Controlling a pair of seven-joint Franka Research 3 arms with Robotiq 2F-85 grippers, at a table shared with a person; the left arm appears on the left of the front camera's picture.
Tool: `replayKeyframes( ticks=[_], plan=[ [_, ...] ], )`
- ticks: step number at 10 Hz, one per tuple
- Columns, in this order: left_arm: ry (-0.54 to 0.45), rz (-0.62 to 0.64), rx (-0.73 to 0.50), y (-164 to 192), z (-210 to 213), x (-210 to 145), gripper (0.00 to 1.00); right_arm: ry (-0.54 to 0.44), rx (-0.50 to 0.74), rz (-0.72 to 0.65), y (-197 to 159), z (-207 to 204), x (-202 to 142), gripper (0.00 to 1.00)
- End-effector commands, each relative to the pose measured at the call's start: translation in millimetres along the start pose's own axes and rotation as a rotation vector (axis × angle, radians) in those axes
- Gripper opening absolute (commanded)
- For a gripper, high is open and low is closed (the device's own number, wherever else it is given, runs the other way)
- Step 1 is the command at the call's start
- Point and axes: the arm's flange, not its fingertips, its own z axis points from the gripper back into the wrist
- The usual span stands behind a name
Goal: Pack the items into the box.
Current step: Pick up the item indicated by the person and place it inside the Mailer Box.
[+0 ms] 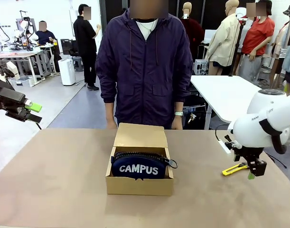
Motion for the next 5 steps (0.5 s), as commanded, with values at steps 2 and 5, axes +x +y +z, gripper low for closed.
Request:
replayKeyframes(
  ticks=[2, 5],
  plan=[
    [0.008, -0.006, -0.005, -1.8, 2.7, -1.1, 1.00, -0.045, 0.002, 0.024, -16.7, -7.8, 0.1, 1.00],
    [0.008, -0.006, -0.005, -1.8, 2.7, -1.1, 1.00, -0.085, -0.020, 0.043, -24.2, -20.2, -3.0, 1.00]
  ],
)
